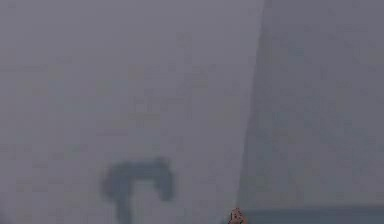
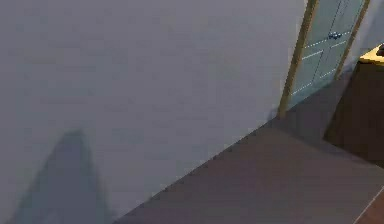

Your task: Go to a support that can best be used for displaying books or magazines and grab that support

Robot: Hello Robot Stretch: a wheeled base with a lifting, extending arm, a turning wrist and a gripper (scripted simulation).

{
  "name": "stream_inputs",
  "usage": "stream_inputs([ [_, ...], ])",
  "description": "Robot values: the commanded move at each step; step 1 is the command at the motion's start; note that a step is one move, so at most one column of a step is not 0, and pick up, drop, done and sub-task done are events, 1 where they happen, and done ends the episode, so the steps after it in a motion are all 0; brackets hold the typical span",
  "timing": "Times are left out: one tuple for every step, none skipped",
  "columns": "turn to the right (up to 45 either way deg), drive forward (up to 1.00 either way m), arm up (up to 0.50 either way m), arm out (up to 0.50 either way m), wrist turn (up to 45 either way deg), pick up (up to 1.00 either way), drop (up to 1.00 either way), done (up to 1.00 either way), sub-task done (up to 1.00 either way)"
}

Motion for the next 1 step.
stream_inputs([
  [-45.0,0.0,0.0,0.0,0.0,0.0,0.0,0.0,0.0],
])
